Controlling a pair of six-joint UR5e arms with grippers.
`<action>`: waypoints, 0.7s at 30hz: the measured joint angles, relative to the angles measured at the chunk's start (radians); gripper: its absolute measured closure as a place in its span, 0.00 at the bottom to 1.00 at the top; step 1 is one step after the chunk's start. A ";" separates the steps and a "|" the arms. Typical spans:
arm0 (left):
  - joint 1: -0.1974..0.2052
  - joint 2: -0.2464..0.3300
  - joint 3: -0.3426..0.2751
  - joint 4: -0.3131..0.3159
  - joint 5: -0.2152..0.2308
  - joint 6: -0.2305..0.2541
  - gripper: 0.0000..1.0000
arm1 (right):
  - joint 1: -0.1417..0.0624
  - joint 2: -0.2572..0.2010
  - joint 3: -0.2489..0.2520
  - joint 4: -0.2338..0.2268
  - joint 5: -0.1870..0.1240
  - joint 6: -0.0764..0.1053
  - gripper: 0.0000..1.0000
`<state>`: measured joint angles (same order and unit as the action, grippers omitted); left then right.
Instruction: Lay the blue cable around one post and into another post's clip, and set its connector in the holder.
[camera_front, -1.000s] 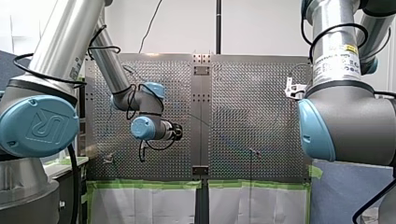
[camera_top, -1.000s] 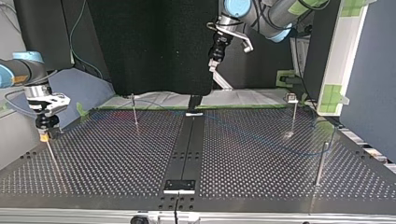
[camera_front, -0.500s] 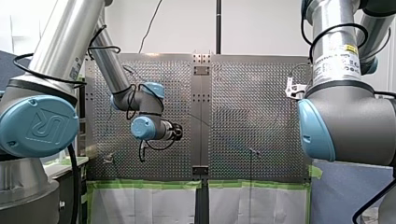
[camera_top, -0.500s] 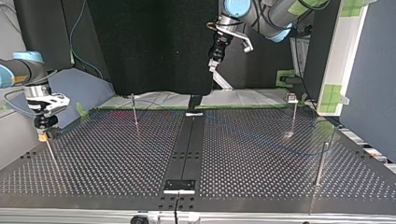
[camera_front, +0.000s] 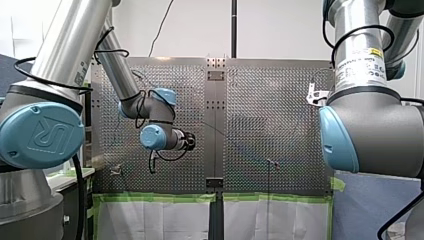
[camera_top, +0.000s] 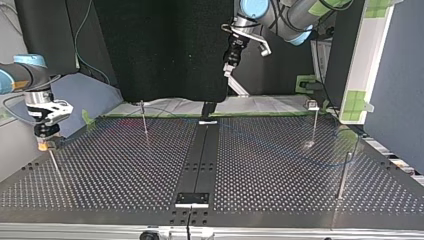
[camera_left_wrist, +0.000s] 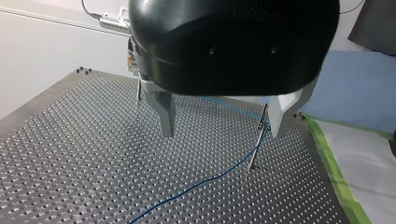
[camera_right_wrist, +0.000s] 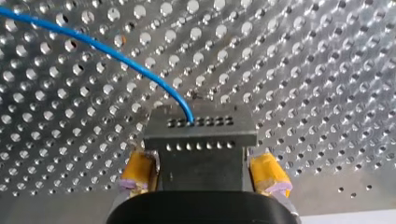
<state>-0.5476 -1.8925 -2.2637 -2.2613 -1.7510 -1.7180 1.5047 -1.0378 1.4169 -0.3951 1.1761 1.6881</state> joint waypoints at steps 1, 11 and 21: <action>0.000 0.000 0.000 0.000 0.000 0.000 0.00 | 0.000 0.000 0.000 0.000 0.003 0.000 0.00; 0.000 0.000 0.000 0.000 0.000 0.001 0.00 | -0.003 0.000 0.000 0.003 0.053 0.000 0.00; 0.001 0.000 0.000 0.000 0.000 0.001 0.00 | -0.014 0.000 0.003 0.057 0.135 -0.003 0.00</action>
<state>-0.5468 -1.8929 -2.2636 -2.2613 -1.7509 -1.7166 1.4902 -1.0381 1.4196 -0.3377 1.3111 1.6853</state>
